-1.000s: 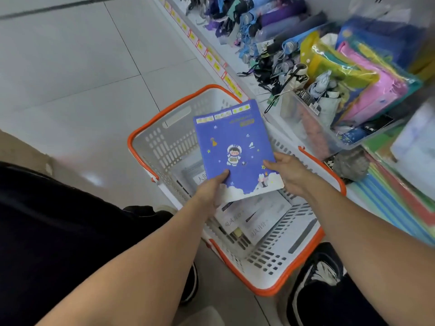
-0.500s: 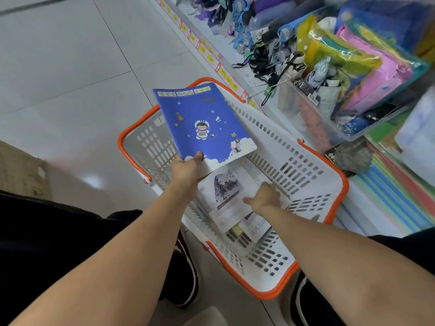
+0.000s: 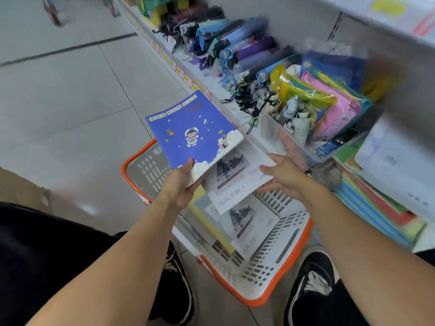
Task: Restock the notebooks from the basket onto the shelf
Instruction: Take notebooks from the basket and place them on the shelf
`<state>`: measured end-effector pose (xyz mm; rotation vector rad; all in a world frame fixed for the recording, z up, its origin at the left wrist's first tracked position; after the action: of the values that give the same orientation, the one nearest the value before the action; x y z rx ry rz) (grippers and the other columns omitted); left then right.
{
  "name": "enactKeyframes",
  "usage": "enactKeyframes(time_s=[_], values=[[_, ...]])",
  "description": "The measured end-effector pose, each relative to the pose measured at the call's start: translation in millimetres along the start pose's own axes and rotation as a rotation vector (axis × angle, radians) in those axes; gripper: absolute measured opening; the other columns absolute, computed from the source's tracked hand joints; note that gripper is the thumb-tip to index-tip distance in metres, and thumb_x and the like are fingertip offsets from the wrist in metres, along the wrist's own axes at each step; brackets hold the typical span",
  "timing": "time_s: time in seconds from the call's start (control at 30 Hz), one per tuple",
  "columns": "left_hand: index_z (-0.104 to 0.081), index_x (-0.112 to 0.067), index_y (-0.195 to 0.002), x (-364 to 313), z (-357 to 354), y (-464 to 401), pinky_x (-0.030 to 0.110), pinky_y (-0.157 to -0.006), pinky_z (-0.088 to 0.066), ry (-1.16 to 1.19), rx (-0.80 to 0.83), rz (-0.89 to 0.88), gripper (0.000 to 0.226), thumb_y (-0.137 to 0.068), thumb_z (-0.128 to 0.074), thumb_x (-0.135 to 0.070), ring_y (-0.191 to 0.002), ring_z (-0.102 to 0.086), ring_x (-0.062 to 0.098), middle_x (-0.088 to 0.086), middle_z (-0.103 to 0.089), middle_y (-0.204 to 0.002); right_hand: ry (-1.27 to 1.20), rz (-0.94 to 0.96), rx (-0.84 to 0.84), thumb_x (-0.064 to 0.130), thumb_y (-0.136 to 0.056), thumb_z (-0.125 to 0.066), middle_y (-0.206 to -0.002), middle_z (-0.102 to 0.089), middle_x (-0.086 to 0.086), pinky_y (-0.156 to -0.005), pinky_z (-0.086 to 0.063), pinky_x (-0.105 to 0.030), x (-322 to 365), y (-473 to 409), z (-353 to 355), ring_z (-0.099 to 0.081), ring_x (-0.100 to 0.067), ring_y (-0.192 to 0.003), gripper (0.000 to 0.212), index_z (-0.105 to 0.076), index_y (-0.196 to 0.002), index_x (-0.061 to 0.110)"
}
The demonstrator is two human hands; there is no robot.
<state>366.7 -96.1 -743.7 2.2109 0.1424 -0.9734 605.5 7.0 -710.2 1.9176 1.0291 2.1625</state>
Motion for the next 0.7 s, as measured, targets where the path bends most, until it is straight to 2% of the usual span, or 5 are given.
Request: enactKeyframes(time_s=[0.1,0.2,0.3,0.53,0.7], values=[[-0.065,-0.022,-0.107,-33,-37,13,0.022,-0.057,-0.057,-0.017,0.061,-0.044,0.014,-0.094,-0.063,-0.018,-0.075,-0.073,0.008,-0.008,-0.077,-0.091,-0.131,0.169,-0.078,0.002,-0.101,-0.05,-0.117,-0.068,-0.009,-0.061,-0.062,-0.041,63,27,19,-0.072,-0.026,-0.09,0.037,-0.05,-0.136,0.013],[-0.064,-0.018,-0.102,-81,-84,24,0.023,-0.054,-0.057,-0.003,0.08,-0.137,0.01,-0.092,-0.065,-0.014,-0.068,-0.073,0.009,-0.006,-0.077,-0.082,-0.174,0.345,-0.172,0.004,-0.103,-0.046,-0.108,-0.069,-0.004,-0.056,-0.061,-0.035,133,53,41,-0.073,-0.016,-0.077,0.024,-0.057,-0.121,0.017],[-0.064,-0.019,-0.099,-127,-131,39,0.022,-0.054,-0.056,0.022,0.171,-0.164,0.009,-0.09,-0.067,-0.017,-0.065,-0.072,0.009,-0.005,-0.076,-0.082,-0.25,0.416,-0.204,0.008,-0.105,-0.044,-0.111,-0.066,-0.008,-0.06,-0.062,-0.036,186,78,62,-0.07,-0.023,-0.088,0.021,-0.053,-0.121,0.015],[-0.07,-0.02,-0.098,-181,-225,70,0.023,-0.051,-0.055,-0.226,0.399,-0.253,0.008,-0.09,-0.067,-0.02,-0.065,-0.072,0.008,-0.005,-0.076,-0.089,-0.313,0.436,-0.123,0.007,-0.103,-0.047,-0.103,-0.074,-0.014,-0.058,-0.059,-0.032,204,102,60,-0.074,-0.027,-0.081,0.021,-0.063,-0.116,0.007],[-0.066,-0.024,-0.111,-198,-225,74,0.024,-0.058,-0.056,-0.309,0.485,-0.368,0.021,-0.09,-0.066,-0.022,-0.079,-0.074,0.011,-0.005,-0.076,-0.102,-0.241,0.638,-0.158,0.007,-0.103,-0.046,-0.099,-0.077,-0.006,-0.061,-0.06,-0.038,218,122,62,-0.075,-0.025,-0.084,0.027,-0.067,-0.115,0.018]])
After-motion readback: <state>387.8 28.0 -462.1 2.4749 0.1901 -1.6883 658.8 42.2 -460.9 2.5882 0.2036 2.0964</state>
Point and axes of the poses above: each hand's wrist, its own y-axis away from the middle knuckle, its own z-axis out of the back of the hand, x = y × z, the point moved 3 cm from there along -y, towards the middle knuckle
